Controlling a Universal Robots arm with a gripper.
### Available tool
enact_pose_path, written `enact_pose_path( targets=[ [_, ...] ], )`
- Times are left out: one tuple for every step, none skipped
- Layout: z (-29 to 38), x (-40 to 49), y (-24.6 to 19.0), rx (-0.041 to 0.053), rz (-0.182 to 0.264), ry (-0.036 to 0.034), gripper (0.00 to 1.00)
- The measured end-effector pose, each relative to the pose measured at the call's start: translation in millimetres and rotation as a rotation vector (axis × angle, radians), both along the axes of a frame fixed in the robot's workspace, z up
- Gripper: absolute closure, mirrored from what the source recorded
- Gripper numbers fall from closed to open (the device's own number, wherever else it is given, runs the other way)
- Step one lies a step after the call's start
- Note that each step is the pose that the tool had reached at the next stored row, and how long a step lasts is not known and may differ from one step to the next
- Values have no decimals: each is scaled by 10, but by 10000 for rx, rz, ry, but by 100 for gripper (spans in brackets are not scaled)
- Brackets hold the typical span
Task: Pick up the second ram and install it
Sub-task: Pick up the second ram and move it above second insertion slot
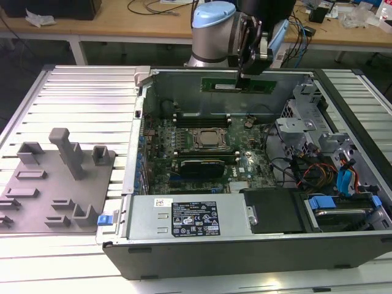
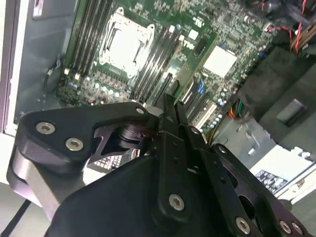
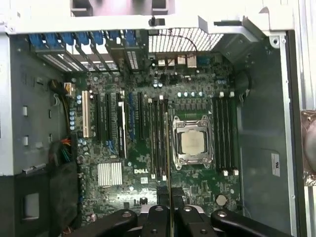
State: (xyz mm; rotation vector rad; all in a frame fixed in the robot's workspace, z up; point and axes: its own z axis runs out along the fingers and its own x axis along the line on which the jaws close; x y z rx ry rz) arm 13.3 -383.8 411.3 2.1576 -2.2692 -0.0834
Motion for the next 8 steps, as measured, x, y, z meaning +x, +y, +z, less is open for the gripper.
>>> enact_pose_path(
  targets=[
    [-22, 54, 20, -2, 3, 23, 87],
    [-55, 122, 45, 1, 0, 51, 87],
    [-79, 164, 62, 1, 1, 69, 87],
    [-116, 212, 85, -1, 0, 91, 87],
    [-146, 239, 102, 0, 1, 103, 87],
    [-171, 241, 106, 2, 1, 105, 87],
    [-183, 239, 107, 1, 0, 105, 87],
    [-197, 234, 107, -1, 0, 106, 87]
  ],
)
